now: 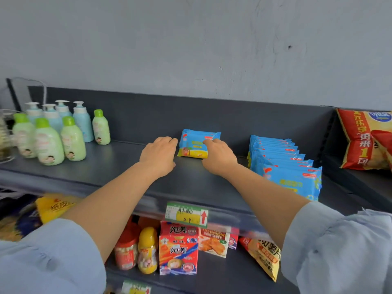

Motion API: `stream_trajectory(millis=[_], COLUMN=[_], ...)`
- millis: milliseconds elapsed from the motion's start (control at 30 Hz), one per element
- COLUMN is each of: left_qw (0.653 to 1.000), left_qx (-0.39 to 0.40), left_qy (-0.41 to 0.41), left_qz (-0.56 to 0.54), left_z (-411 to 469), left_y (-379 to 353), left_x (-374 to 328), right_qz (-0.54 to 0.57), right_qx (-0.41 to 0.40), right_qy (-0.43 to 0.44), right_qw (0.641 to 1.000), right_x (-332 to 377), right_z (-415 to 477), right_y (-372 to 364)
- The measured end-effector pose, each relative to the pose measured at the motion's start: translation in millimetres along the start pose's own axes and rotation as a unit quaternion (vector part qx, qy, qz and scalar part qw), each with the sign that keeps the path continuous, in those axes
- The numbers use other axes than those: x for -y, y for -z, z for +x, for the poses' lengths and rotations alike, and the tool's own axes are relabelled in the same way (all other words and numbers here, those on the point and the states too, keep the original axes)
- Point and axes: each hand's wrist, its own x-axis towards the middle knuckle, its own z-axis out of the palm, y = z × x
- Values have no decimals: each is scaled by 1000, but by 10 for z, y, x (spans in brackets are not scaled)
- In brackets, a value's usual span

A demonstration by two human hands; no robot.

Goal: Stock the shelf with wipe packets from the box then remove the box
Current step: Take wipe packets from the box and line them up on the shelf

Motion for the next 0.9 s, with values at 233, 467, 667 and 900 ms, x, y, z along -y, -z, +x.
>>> stream_trajectory(millis=[233,467,667,900], left_qw=[999,999,1000,998], left_qx=[-5,-2,13,39], left_qy=[29,36,19,-17], left_qz=[21,8,-22,-53], left_z=[-707,-1345,-2036,-2663], left_y=[251,498,575,601], left_x=[1,-43,-261,-675], right_qz=[-12,-7,-11,-20], right_qx=[11,5,8,36], right_qy=[30,25,-3,-53], right_qw=[999,1000,1000,998], right_x=[150,264,268,48], right_z=[-561,-1198,-2011,-2909], right_y=[148,352,460,543])
